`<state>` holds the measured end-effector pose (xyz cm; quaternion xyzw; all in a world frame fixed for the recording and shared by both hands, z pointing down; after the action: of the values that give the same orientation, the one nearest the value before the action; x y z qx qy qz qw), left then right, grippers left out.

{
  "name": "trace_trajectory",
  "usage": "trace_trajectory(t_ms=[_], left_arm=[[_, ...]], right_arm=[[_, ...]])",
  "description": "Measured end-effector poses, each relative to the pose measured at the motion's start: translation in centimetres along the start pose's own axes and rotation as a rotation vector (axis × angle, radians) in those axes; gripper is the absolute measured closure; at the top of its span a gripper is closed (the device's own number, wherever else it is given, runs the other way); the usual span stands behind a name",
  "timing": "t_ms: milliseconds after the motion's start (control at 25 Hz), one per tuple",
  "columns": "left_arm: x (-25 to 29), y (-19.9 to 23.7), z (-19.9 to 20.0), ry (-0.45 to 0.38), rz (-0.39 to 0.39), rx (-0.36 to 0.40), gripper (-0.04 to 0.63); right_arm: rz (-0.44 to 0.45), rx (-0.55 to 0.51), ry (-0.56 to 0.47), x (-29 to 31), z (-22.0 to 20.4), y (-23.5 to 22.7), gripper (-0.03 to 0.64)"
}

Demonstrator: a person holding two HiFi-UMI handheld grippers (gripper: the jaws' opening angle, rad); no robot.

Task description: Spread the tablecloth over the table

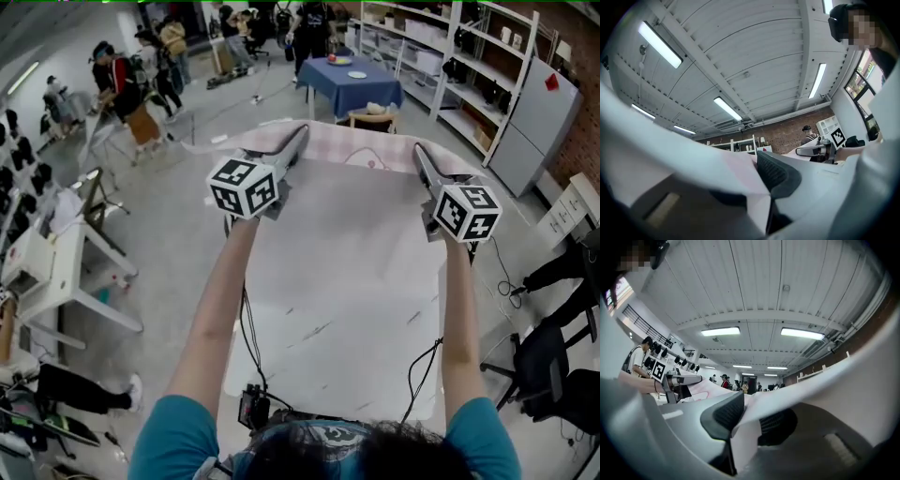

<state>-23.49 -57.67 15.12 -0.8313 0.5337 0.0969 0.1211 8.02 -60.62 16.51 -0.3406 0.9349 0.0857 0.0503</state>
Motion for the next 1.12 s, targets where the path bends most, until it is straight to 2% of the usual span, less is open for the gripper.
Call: trace_trajectory(t_ms=[80, 280, 360, 480, 600, 920, 1040, 1120], left_arm=[[0.3, -0.1, 1.0, -0.058, -0.012, 0.034, 0.506], [0.1, -1.1, 2.8, -0.203, -0.034, 0.221, 0.505], [-0.1, -1.2, 3.1, -0.226, -0.041, 0.242, 0.505], [-0.9, -1.0, 2.5, -0.241, -0.058, 0.212, 0.503], [-2.5, -2.1, 2.0, -0.255, -0.089, 0.177, 0.502], [-8.5, -7.9, 0.0, -0.275, -0.195, 0.045, 0.508], [-13.4, -9.6, -2.3, -0.251, -0.242, 0.013, 0.514], [-15.4, -9.9, -3.2, -0.214, -0.242, 0.003, 0.514]], right_arm=[[0.010, -0.055, -0.063, -0.1, 1.1, -0.2, 0.535], [-0.006, -0.194, -0.178, -1.2, 2.5, 0.4, 0.535], [-0.017, -0.235, -0.190, -1.4, 2.9, 0.6, 0.537], [-0.006, -0.265, -0.182, -1.6, 2.7, 1.4, 0.537], [0.010, -0.236, -0.191, -3.4, 1.7, 2.4, 0.538], [0.026, -0.001, -0.172, -11.2, -1.8, 5.6, 0.543], [0.021, 0.067, -0.154, -14.4, -4.9, 9.5, 0.548], [0.024, 0.114, -0.137, -15.4, -6.2, 11.3, 0.548]])
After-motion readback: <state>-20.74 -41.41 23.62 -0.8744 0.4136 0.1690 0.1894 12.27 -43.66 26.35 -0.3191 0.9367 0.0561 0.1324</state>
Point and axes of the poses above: the fingertips, and each gripper's own axes: x forward along the fingers, y to its left, z out of its top, the point moved 8 cm from there along -x, backward along the fingers, and after that the axes turned 10 degrees about z, right-handed, at the moved point
